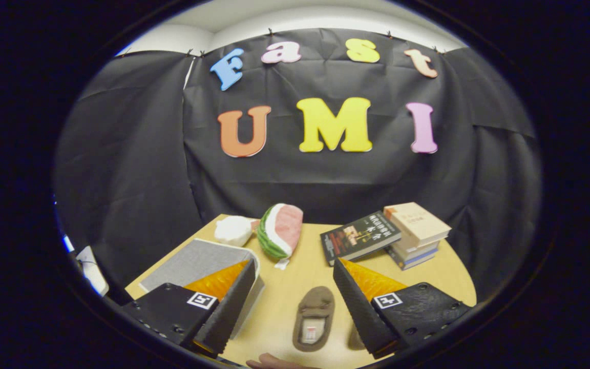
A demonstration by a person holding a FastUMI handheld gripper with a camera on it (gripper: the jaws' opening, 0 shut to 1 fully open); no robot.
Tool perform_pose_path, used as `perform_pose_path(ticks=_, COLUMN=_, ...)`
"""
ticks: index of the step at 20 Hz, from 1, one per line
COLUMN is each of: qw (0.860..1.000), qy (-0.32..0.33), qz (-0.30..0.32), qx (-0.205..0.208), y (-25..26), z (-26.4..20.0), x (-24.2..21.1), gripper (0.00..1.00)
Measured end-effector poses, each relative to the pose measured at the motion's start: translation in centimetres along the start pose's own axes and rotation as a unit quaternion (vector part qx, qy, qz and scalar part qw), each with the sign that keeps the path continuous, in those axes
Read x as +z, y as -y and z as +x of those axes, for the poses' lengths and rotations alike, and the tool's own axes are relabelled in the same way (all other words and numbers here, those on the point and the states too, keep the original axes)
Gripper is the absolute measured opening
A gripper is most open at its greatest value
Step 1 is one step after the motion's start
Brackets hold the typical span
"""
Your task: Open the storage box then place both shoes into the box .Put the left shoe in first, then the right shoe, with the right side of both shoes facing outward in a uniform manner.
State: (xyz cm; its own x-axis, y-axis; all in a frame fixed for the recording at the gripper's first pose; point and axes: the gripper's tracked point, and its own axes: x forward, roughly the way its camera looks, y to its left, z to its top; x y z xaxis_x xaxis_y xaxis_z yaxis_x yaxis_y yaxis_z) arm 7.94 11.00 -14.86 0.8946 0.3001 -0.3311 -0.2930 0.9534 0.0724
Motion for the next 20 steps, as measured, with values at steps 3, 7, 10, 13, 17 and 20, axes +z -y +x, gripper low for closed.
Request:
perform_pose_path(ticks=3, qw=0.999, qy=-0.038, qz=0.012, qx=0.035, y=-2.9, z=3.4, x=-1.9, gripper=0.96)
perform_pose_path(ticks=7, qw=0.99, qy=-0.111, qz=0.045, qx=0.072, y=-5.9, z=7.2, x=-5.7, gripper=0.96)
perform_pose_path(ticks=10, qw=0.982, qy=-0.149, qz=0.072, qx=0.09, y=-6.8, z=8.6, x=-7.7, gripper=0.96)
perform_pose_path(ticks=13, qw=0.976, qy=-0.17, qz=0.086, qx=0.104, y=-7.6, z=9.5, x=-8.7, gripper=0.96)
perform_pose_path(ticks=17, qw=0.967, qy=-0.187, qz=0.12, qx=0.123, y=-8.2, z=10.3, x=-9.3, gripper=0.97)
perform_pose_path(ticks=20, qw=0.961, qy=-0.196, qz=0.14, qx=0.135, y=-8.9, z=10.3, x=-9.3, gripper=0.87)
